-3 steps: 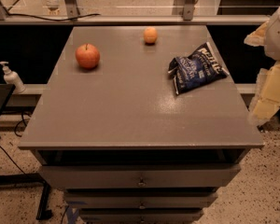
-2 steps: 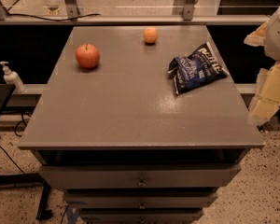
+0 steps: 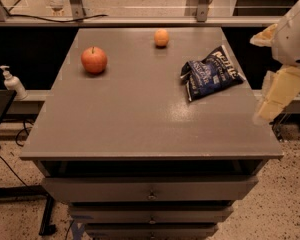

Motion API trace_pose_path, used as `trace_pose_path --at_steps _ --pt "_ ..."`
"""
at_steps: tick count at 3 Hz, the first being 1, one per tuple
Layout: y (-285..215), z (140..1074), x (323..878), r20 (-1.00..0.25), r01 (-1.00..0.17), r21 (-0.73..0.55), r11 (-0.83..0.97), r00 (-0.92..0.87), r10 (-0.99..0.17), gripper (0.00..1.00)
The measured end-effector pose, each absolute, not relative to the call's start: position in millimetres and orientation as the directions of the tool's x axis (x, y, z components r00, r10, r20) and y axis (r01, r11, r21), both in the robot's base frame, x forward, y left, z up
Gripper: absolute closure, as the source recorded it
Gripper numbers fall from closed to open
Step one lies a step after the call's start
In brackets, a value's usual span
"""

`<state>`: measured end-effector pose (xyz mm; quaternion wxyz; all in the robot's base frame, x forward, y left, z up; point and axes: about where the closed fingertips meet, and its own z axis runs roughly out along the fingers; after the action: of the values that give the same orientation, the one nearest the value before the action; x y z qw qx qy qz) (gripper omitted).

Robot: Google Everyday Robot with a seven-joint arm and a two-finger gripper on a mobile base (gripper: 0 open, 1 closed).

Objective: Pick blue chip bag

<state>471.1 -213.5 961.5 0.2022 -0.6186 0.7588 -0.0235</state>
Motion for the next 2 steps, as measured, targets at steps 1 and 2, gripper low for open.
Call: trace_pose_path --at_steps 1,2 --pt "-204.7 940.8 512.4 -0.359 -0.93 -0.296 0.219 -0.104 -0.927 0.0" --pt "-192.9 914.3 554.7 -0.436 -0.93 -0.293 0.221 -0.076 -0.897 0.0"
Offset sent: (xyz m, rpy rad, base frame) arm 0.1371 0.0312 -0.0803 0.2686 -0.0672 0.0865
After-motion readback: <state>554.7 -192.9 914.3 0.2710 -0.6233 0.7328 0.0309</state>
